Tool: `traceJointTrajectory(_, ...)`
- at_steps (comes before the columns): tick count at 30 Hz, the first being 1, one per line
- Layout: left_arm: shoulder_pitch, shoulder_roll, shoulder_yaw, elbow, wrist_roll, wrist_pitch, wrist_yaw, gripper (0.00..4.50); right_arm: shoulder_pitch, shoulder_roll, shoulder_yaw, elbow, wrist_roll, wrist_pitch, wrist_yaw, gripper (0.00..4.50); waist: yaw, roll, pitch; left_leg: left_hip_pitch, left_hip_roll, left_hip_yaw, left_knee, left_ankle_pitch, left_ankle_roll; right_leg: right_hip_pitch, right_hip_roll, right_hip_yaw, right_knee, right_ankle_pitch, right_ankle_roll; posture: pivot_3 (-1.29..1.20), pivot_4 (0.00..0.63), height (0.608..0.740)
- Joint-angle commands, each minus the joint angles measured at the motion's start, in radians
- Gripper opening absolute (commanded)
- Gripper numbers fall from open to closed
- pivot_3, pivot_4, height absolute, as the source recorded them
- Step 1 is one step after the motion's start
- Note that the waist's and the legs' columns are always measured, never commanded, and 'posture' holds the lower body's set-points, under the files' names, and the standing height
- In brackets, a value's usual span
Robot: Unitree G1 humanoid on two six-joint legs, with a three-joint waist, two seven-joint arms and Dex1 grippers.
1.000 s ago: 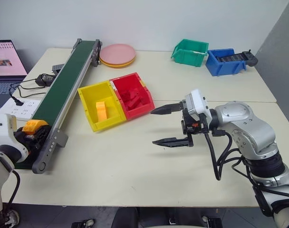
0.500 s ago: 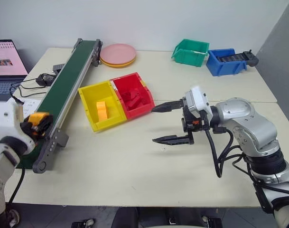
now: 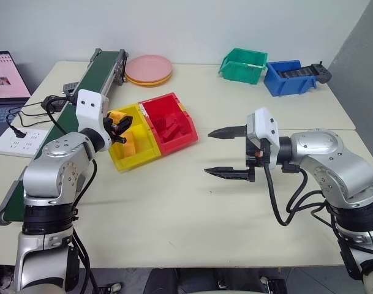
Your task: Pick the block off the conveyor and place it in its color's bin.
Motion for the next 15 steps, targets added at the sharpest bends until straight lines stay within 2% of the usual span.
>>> traceJointTrajectory(1,-0.025,0.000,0.006,0.003,0.024,-0.042,-0.024,1.55,0.001,0.001,-0.062,-0.054,0.042,-0.006,-0.026,4.50,0.000,0.000,0.000,0.000,0.000,0.000,0.000,0.000,0.000,0.000,0.000,0.000,0.000,0.000,0.000,0.00,0.150,0.740)
traceJointTrajectory(2,-0.026,-0.003,0.006,0.005,0.027,-0.044,-0.024,1.55,0.000,0.003,-0.070,-0.056,0.049,-0.008,-0.029,4.50,0.000,0.000,0.000,0.000,0.000,0.000,0.000,0.000,0.000,0.000,0.000,0.000,0.001,0.000,0.000,0.00,0.150,0.740)
traceJointTrajectory(3,-0.026,-0.006,0.006,0.006,0.030,-0.046,-0.025,2.25,0.000,0.004,-0.074,-0.057,0.054,-0.009,-0.032,4.50,0.000,0.000,0.000,0.000,0.000,-0.001,0.001,0.000,0.000,0.000,0.000,-0.001,0.001,0.000,0.000,0.00,0.150,0.740)
traceJointTrajectory(13,-0.024,-0.012,0.012,-0.048,0.049,-0.037,-0.029,4.02,-0.006,0.007,-0.054,-0.043,0.041,-0.035,-0.040,4.50,0.001,0.000,0.000,0.001,0.000,-0.001,0.001,0.000,0.000,0.001,0.000,-0.001,0.001,0.000,0.000,0.00,0.150,0.740)
traceJointTrajectory(15,0.007,0.005,0.018,-0.104,0.055,-0.028,-0.036,4.02,-0.002,0.008,-0.055,-0.043,0.039,-0.043,-0.041,4.50,0.000,0.000,0.000,0.001,0.000,-0.001,0.001,0.000,0.000,0.001,0.000,-0.001,0.001,0.000,0.000,0.00,0.150,0.740)
